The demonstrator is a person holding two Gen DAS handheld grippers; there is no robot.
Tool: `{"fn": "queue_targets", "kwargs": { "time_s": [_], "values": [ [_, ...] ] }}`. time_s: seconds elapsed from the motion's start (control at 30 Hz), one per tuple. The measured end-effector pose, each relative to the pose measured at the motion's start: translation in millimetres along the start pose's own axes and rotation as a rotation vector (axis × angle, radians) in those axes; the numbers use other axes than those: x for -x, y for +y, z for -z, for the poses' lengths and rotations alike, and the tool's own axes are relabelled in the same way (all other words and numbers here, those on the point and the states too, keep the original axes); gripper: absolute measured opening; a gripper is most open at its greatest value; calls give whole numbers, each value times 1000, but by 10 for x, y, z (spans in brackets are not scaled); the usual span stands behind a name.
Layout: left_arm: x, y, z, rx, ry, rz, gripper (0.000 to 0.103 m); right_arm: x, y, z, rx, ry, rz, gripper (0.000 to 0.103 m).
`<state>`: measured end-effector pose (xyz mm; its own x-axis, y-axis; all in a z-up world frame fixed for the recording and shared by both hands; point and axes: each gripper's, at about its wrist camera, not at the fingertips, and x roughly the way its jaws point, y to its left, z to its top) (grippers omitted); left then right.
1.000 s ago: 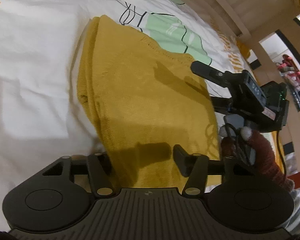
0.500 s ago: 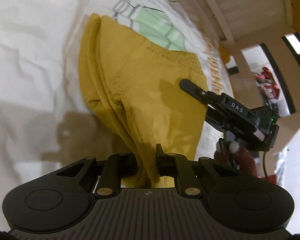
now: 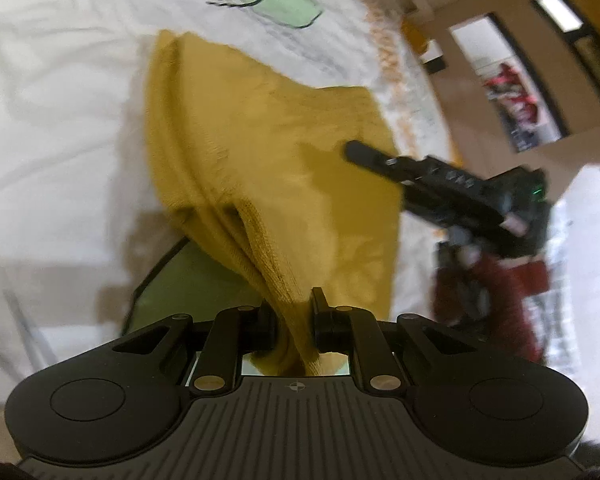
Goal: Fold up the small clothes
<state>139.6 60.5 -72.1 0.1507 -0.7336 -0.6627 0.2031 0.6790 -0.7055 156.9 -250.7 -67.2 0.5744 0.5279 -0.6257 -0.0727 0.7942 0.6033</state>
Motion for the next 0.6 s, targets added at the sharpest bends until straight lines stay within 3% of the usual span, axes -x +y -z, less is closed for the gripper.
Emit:
{"fn": "queue_targets", "kwargs": {
  "time_s": [0.1, 0.13, 0.27, 0.37, 0.43, 0.6],
  "values": [
    [-62, 46, 93, -32, 8, -155, 15, -6, -3, 33, 62, -51, 110, 51],
    [-59, 57, 129, -44, 2, -191, 20, 1, -21, 31, 74, -67, 132, 53],
    [28, 61, 221, -43, -56, -229, 23, 70, -69, 58, 98, -119, 175, 64],
    [134, -81, 287, -97, -137, -284, 22, 151, -102, 102, 120, -153, 155, 65],
    [224, -195, 346, -141, -192, -314, 22, 187, -69, 130, 144, -185, 132, 73],
    [460, -395, 367, -207, -341, -333, 23, 259, 96, 203, 264, -237, 121, 78]
  ]
}}
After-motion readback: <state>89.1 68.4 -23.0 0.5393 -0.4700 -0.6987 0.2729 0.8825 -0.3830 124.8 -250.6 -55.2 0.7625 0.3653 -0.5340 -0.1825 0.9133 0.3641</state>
